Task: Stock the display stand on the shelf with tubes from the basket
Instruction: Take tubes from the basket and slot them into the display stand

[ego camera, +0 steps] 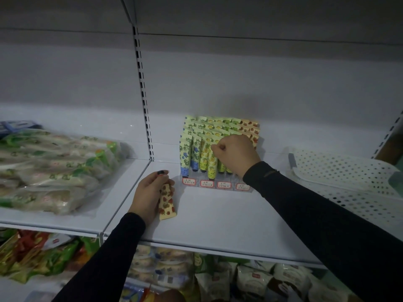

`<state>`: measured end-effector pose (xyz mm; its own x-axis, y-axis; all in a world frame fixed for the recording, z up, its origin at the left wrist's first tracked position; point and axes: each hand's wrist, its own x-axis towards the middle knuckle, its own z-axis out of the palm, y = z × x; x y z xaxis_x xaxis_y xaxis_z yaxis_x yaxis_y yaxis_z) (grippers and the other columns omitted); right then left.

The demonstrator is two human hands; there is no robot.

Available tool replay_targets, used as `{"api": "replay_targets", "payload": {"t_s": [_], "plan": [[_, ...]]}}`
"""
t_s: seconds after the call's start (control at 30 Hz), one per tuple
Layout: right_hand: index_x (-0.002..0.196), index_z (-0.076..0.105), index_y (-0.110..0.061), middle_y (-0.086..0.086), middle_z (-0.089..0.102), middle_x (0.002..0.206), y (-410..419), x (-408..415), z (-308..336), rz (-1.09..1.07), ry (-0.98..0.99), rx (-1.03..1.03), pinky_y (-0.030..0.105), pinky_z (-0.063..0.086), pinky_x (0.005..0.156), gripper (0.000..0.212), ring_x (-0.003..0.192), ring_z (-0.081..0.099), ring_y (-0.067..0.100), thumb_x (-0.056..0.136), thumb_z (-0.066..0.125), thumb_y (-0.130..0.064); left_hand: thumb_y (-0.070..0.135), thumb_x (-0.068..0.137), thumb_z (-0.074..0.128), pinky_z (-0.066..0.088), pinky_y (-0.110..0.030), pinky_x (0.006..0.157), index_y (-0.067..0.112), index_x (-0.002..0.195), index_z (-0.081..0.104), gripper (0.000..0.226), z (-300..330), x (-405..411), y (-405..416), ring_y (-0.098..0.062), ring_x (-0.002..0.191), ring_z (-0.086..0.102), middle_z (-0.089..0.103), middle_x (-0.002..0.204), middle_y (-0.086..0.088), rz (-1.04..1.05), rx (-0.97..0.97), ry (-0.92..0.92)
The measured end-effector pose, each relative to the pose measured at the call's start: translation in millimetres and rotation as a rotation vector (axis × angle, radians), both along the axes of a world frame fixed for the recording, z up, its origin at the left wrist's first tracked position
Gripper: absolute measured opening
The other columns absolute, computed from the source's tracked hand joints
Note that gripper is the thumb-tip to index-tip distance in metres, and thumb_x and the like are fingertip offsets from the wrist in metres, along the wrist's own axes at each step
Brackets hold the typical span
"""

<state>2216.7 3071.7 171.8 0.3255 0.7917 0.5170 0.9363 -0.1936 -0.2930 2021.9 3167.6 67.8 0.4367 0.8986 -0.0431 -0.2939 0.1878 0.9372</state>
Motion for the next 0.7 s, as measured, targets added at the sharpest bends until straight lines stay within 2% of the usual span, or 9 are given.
{"api": "replay_targets", "payload": {"t_s": [0.1, 0.17, 0.27, 0.4, 0.5, 0.7], "plan": [[0.047, 0.04, -0.011, 0.003, 0.033, 0.043, -2.2, 2.3, 0.7, 0.014, 0.012, 0.003, 0.039, 0.055, 0.078, 0.055, 0.041, 0.032, 0.018, 0.096, 0.053, -0.033, 0.008, 0.097, 0.054, 0.051, -0.032, 0.066, 0.006, 0.108, 0.065, 0.016, -1.7, -0.1, 1.5, -0.019, 0.062, 0.063, 0.07, 0.075, -0.009, 0.003, 0.003, 0.018], [0.046, 0.035, -0.013, 0.002, 0.029, 0.042, -3.4, 2.9, 1.2, 0.017, 0.01, -0.004, 0.039, 0.055, 0.077, 0.057, 0.041, 0.03, 0.019, 0.096, 0.05, -0.035, 0.008, 0.096, 0.054, 0.051, -0.034, 0.068, 0.006, 0.108, 0.065, 0.016, -2.3, 0.1, 2.4, -0.02, 0.063, 0.063, 0.07, 0.075, -0.009, 0.006, 0.009, 0.029], [0.048, 0.042, -0.01, 0.008, 0.036, 0.045, -3.9, 3.9, 2.1, 0.012, 0.018, 0.013, 0.041, 0.054, 0.079, 0.053, 0.044, 0.035, 0.021, 0.095, 0.051, -0.034, 0.009, 0.096, 0.055, 0.051, -0.035, 0.069, 0.007, 0.107, 0.066, 0.016, -3.4, 0.0, 3.0, -0.021, 0.067, 0.063, 0.07, 0.078, -0.01, 0.012, 0.016, 0.045], [0.05, 0.042, -0.01, 0.01, 0.038, 0.049, -4.9, 4.6, 3.9, -0.002, 0.015, 0.039, 0.039, 0.054, 0.07, 0.045, 0.047, 0.035, 0.02, 0.091, 0.053, -0.024, 0.009, 0.096, 0.054, 0.051, -0.034, 0.068, 0.006, 0.108, 0.065, 0.017, -3.1, 0.0, 3.5, -0.021, 0.066, 0.062, 0.069, 0.078, -0.011, 0.004, 0.023, 0.039], [0.049, 0.042, -0.011, 0.009, 0.036, 0.048, -4.4, 5.5, 4.4, -0.011, 0.014, 0.027, 0.039, 0.055, 0.072, 0.044, 0.046, 0.034, 0.02, 0.091, 0.053, -0.022, 0.007, 0.097, 0.053, 0.05, -0.031, 0.063, 0.005, 0.107, 0.064, 0.015, -1.4, 0.4, 1.5, -0.019, 0.062, 0.062, 0.069, 0.074, -0.01, -0.001, 0.025, 0.021], [0.047, 0.032, -0.014, 0.003, 0.029, 0.045, 2.0, 4.5, 5.5, -0.021, -0.004, 0.003, 0.041, 0.055, 0.071, 0.048, 0.046, 0.031, 0.02, 0.09, 0.053, -0.019, 0.008, 0.097, 0.054, 0.05, -0.033, 0.065, 0.005, 0.11, 0.064, 0.017, -2.4, 0.4, 2.8, -0.019, 0.063, 0.063, 0.07, 0.074, -0.009, 0.0, 0.031, 0.031]]}}
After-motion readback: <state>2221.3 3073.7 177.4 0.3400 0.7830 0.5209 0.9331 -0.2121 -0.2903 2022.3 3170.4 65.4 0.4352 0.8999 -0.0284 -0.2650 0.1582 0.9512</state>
